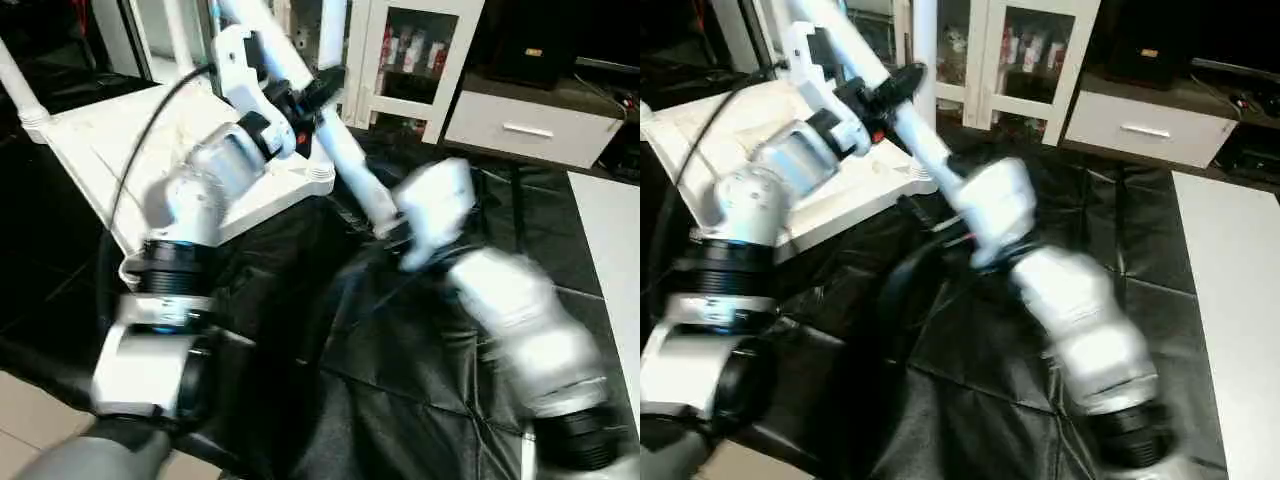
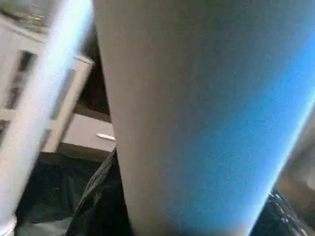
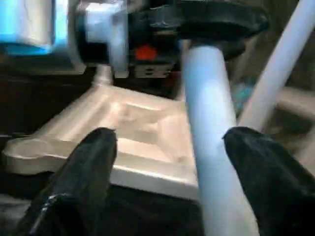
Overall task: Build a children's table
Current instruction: Pick table leg
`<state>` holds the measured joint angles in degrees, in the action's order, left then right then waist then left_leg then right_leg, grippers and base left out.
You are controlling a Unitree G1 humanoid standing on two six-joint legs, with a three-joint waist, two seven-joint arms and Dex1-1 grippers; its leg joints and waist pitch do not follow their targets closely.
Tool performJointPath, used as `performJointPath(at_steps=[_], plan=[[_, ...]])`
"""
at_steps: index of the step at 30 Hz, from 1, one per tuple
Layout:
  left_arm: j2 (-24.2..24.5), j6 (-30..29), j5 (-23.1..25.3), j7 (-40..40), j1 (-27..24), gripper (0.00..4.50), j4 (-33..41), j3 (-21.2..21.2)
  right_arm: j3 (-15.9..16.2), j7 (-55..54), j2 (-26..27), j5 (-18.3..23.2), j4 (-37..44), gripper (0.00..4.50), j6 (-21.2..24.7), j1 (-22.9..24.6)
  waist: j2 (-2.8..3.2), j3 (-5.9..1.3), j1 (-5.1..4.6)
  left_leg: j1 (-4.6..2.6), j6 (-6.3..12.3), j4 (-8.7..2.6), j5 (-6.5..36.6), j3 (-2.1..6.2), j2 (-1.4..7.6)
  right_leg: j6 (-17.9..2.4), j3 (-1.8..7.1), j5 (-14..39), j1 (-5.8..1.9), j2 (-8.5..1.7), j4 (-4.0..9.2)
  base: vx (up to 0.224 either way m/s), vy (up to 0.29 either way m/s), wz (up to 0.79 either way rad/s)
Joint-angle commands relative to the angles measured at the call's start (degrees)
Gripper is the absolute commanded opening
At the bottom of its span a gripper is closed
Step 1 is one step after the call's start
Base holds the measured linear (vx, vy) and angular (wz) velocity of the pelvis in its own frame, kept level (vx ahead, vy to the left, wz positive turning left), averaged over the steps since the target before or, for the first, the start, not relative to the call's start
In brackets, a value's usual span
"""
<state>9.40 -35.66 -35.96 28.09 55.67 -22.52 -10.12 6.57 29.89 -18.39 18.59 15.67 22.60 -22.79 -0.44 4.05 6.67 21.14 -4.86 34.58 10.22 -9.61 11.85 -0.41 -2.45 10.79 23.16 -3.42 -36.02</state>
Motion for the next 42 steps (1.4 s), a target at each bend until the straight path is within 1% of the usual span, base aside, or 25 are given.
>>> performJointPath(at_steps=[1, 2, 3, 4, 5, 6, 7, 8, 9, 10, 11, 14, 18, 19, 20, 23, 25, 26, 29, 31, 32, 35, 36, 39, 42], plan=[[1.65, -3.47, -1.39, 5.6, 0.52, 1.68, 2.51, 2.2, -4.23, 5.3, -3.04, 6.95, 0.87, 4.16, 5.19, -1.84, 1.27, -4.41, 0.14, -0.79, -0.78, -3.88, 12.77, 0.2, 0.62, -12.67, 2.19, 3.7, -3.31, -3.2, 3.82, 0.0, 0.0, 0.0], [2.98, -4.66, -1.92, 8.06, 0.72, 1.68, 2.93, 3.0, -5.59, 7.59, -5.14, 9.6, 0.46, 4.19, 7.58, -2.7, 1.18, -4.38, 0.13, -0.86, -0.75, -3.87, 12.95, 0.12, 0.41, -12.94, 2.16, 4.1, -3.45, -3.21, 3.92, 0.0, 0.0, 0.0], [5.03, -5.69, -2.22, 12.17, 0.91, 1.68, 3.6, 4.62, -6.96, 10.76, -8.08, 11.48, -0.59, 4.21, 9.19, -3.69, 0.86, -4.46, 0.32, -0.71, -0.65, -3.82, 12.14, 0.14, 0.3, -12.76, 2.19, 4.86, -3.89, -3.22, 3.9, 0.0, 0.0, 0.0], [5.03, -5.69, -2.22, 12.17, 0.91, 1.68, 3.6, 4.62, -6.96, 10.76, -8.08, 11.48, -0.59, 4.29, 9.19, -3.69, 0.95, -4.49, 0.43, -0.72, -0.67, -3.78, 11.51, 0.13, 0.37, -12.64, 2.24, 4.9, -3.78, -3.3, 3.83, 0.0, 0.0, 0.0], [7.9, -6.07, -1.99, 18.71, 1.12, 1.68, 4.23, 7.22, -8.11, 15.52, -12.14, 14.84, -2.24, 4.47, 13.43, -4.5, 0.88, -4.39, 0.38, -0.54, -0.46, -3.69, 10.71, -0.03, 0.19, -12.6, 2.3, 5.39, -3.72, -3.3, 4.03, 0.0, 0.0, 0.0], [8.27, -6.1, -1.95, 19.7, 1.2, 1.68, 4.22, 7.56, -8.31, 16.28, -12.73, 15.45, -2.33, 4.5, 14.3, -4.59, 0.85, -4.49, 0.49, -0.54, -0.28, -3.7, 9.98, 0.02, 0.27, -12.4, 2.27, 6.23, -3.91, -3.26, 4.0, 0.0, 0.0, 0.0], [8.99, -6.36, -2.21, 21.93, 1.46, 1.68, 4.33, 8.13, -7.74, 18.78, -14.64, 16.08, -2.58, 4.5, 16.42, -4.43, 0.8, -4.43, 0.51, -0.49, -0.27, -3.62, 9.78, -0.08, 0.37, -12.41, 2.35, 6.21, -3.74, -3.36, 4.02, 0.0, 0.0, 0.0], [9.43, -6.66, -2.31, 23.52, 1.67, 1.68, 4.38, 8.42, -7.38, 20.45, -15.99, 16.53, -2.62, 4.5, 18.03, -4.36, 0.83, -4.4, 0.49, -0.31, -0.14, -3.64, 9.47, -0.05, 0.22, -12.5, 2.2, 6.91, -3.92, -3.34, 4.13, 0.0, 0.0, 0.0], [9.43, -6.66, -2.31, 23.52, 1.67, 1.68, 4.38, 8.42, -7.38, 20.45, -15.99, 16.53, -2.62, 4.5, 18.03, -4.36, 0.87, -4.48, 0.62, -0.37, -0.23, -3.57, 9.28, -0.04, 0.31, -12.47, 2.21, 6.97, -3.86, -3.43, 4.08, 0.0, 0.0, 0.0], [10.12, -7.3, -2.69, 26.73, 2.02, 1.68, 5.51, 9.46, -5.34, 24.38, -18.79, 15.79, -3.4, 4.5, 18.67, -3.76, 0.53, -4.5, 0.57, -0.27, -0.16, -3.55, 8.97, -0.04, 0.35, -12.51, 2.16, 7.41, -3.89, -3.54, 4.03, 0.0, 0.0, 0.0], [10.29, -7.43, -2.74, 27.81, 2.16, 1.68, 5.99, 9.9, -4.74, 25.73, -19.49, 16.28, -3.68, 4.5, 19.25, -3.67, 0.39, -4.53, 0.73, -0.34, -0.13, -3.56, 8.57, -0.05, 0.5, -12.47, 2.15, 7.93, -3.88, -3.65, 4.0, 0.0, 0.0, 0.0], [10.49, -7.84, -3.46, 30.03, 2.57, 1.68, 6.84, 10.57, -2.9, 28.33, -20.73, 17.57, -3.79, 4.5, 20.4, -3.59, 0.29, -4.45, 0.69, -0.24, 0.21, -3.48, 8.48, -0.13, 0.53, -12.6, 2.16, 9.21, -3.73, -3.72, 4.1, 0.0, 0.0, 0.0], [10.98, -8.63, -4.58, 33.85, 2.85, 1.68, 8.0, 11.35, -0.04, 29.36, -20.33, 17.41, -3.13, 4.5, 21.35, -3.86, 0.31, -4.44, 0.79, -0.25, 0.18, -3.48, 8.21, -0.14, 0.49, -12.18, 2.1, 10.48, -3.61, -3.67, 4.21, 0.0, 0.0, 0.0], [11.24, -9.15, -4.95, 35.59, 2.68, 1.68, 8.92, 11.86, 1.3, 29.49, -19.6, 16.39, -3.37, 4.5, 21.2, -4.13, 0.44, -4.52, 0.91, -0.35, 0.12, -3.46, 8.06, -0.12, 0.56, -12.17, 2.13, 10.43, -3.49, -3.71, 4.18, 0.0, 0.0, 0.0], [11.31, -9.34, -5.07, 36.09, 2.63, 1.68, 9.21, 12.0, 1.73, 29.53, -19.38, 16.02, -3.47, 4.5, 21.11, -4.22, 0.58, -4.54, 0.95, -0.34, -0.07, -3.52, 8.02, -0.08, 0.6, -12.28, 2.09, 10.31, -3.42, -3.71, 4.14, 0.0, 0.0, 0.0], [11.9, -9.42, -5.21, 38.62, 2.04, 1.67, 10.8, 13.0, 2.88, 30.1, -19.05, 15.06, -4.39, 4.5, 20.88, -4.85, 0.55, -4.57, 1.18, -0.41, -0.21, -3.5, 8.06, -0.12, 0.7, -12.72, 2.13, 8.96, -3.35, -3.61, 3.96, 0.0, 0.0, 0.0], [12.0, -9.57, -5.27, 39.38, 1.88, 1.67, 11.38, 13.3, 3.57, 30.35, -19.22, 14.77, -4.51, 4.5, 20.81, -5.08, 0.61, -4.55, 1.52, -0.49, -0.45, -3.48, 8.55, -0.17, 0.67, -12.57, 2.15, 9.64, -3.28, -3.64, 4.01, 0.0, 0.0, 0.0], [11.96, -9.75, -5.2, 39.83, 1.91, 1.67, 11.6, 13.51, 4.24, 30.6, -19.4, 14.46, -4.59, 4.5, 20.65, -5.16, 0.41, -4.55, 1.57, -0.47, -0.53, -3.5, 8.56, -0.17, 0.65, -12.37, 2.16, 9.77, -3.37, -3.6, 4.01, 0.0, 0.0, 0.0], [12.01, -9.91, -4.89, 40.89, 2.04, 1.67, 11.69, 14.12, 6.06, 31.37, -19.71, 13.37, -4.45, 4.5, 20.31, -5.05, 0.65, -4.55, 1.72, -0.52, -0.63, -3.51, 8.58, -0.15, 0.68, -12.07, 2.17, 9.96, -3.29, -3.61, 4.04, 0.0, 0.0, 0.0], [12.05, -9.93, -4.86, 41.06, 2.04, 1.67, 11.73, 14.22, 6.2, 31.39, -19.68, 13.3, -4.43, 4.5, 20.34, -5.06, 0.62, -4.6, 1.78, -0.47, -0.73, -3.52, 8.45, -0.1, 0.67, -11.94, 2.15, 9.92, -3.37, -3.62, 3.98, 0.0, 0.0, 0.0], [12.0, -9.85, -4.83, 41.41, 2.02, 1.67, 11.85, 14.34, 6.88, 31.41, -19.68, 12.63, -4.5, 4.24, 20.05, -5.2, 0.65, -4.6, 1.76, -0.41, -0.83, -3.52, 8.56, -0.08, 0.64, -11.87, 2.14, 9.88, -3.41, -3.6, 3.96, 0.0, 0.0, 0.0], [11.82, -9.79, -4.89, 41.91, 2.12, 1.67, 12.01, 14.58, 7.97, 31.48, -19.56, 11.42, -4.69, 4.14, 19.55, -5.41, 0.57, -4.64, 1.71, -0.4, -0.87, -3.48, 8.27, -0.11, 0.61, -11.92, 2.16, 9.28, -3.42, -3.58, 3.94, 0.0, 0.0, 0.0], [11.73, -9.82, -4.91, 42.09, 2.22, 1.67, 12.08, 14.67, 8.35, 31.56, -19.47, 11.01, -4.75, 3.91, 19.4, -5.5, 0.48, -4.63, 1.69, -0.34, -0.85, -3.48, 8.14, -0.09, 0.6, -11.93, 2.16, 9.13, -3.48, -3.59, 3.9, 0.0, 0.0, 0.0], [11.66, -9.99, -4.89, 42.49, 2.34, 1.67, 12.33, 14.9, 8.84, 31.61, -19.25, 10.71, -4.76, 3.75, 19.34, -5.67, 0.51, -4.68, 1.73, -0.32, -0.79, -3.45, 7.88, -0.1, 0.58, -11.89, 2.16, 8.98, -3.52, -3.58, 3.85, 0.0, 0.0, 0.0], [11.66, -10.04, -4.97, 42.92, 2.28, 1.67, 12.71, 15.13, 9.25, 31.57, -19.12, 10.37, -5.04, 3.36, 19.11, -5.81, 0.49, -4.67, 1.71, -0.34, -0.65, -3.46, 7.91, -0.08, 0.61, -12.0, 2.15, 8.94, -3.52, -3.56, 3.82, 0.0, 0.0, 0.0]])
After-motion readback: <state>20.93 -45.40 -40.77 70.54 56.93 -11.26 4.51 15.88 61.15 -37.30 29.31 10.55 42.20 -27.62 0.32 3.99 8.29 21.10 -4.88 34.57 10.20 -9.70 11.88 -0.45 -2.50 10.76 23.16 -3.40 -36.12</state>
